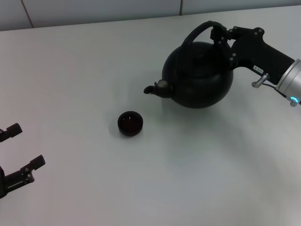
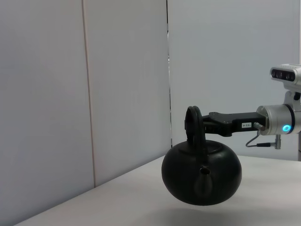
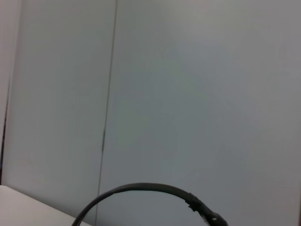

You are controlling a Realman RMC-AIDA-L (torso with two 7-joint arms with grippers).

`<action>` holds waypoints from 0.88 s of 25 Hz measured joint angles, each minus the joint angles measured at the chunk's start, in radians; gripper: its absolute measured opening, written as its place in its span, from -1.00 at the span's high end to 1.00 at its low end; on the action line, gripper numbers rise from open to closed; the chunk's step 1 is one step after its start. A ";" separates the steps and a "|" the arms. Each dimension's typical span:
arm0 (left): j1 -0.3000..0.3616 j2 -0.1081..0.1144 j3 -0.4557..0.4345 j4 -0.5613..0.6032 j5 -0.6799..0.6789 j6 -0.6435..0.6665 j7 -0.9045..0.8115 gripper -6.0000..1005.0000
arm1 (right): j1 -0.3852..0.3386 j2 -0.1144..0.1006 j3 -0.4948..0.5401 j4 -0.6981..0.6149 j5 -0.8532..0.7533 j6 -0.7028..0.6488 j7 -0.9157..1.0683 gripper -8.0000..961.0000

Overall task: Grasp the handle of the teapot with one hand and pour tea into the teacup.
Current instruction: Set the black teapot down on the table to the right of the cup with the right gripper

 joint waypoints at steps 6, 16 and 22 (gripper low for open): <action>-0.001 0.000 0.001 0.000 0.000 0.001 0.000 -0.71 | -0.003 -0.001 0.006 0.025 0.005 0.024 -0.001 0.77; -0.001 0.000 0.002 0.000 0.000 0.002 0.000 -0.71 | -0.005 -0.001 0.011 0.055 0.005 0.053 -0.001 0.77; -0.001 0.000 -0.001 0.000 0.000 0.006 0.000 -0.71 | -0.005 -0.001 0.006 0.056 0.004 0.059 -0.002 0.77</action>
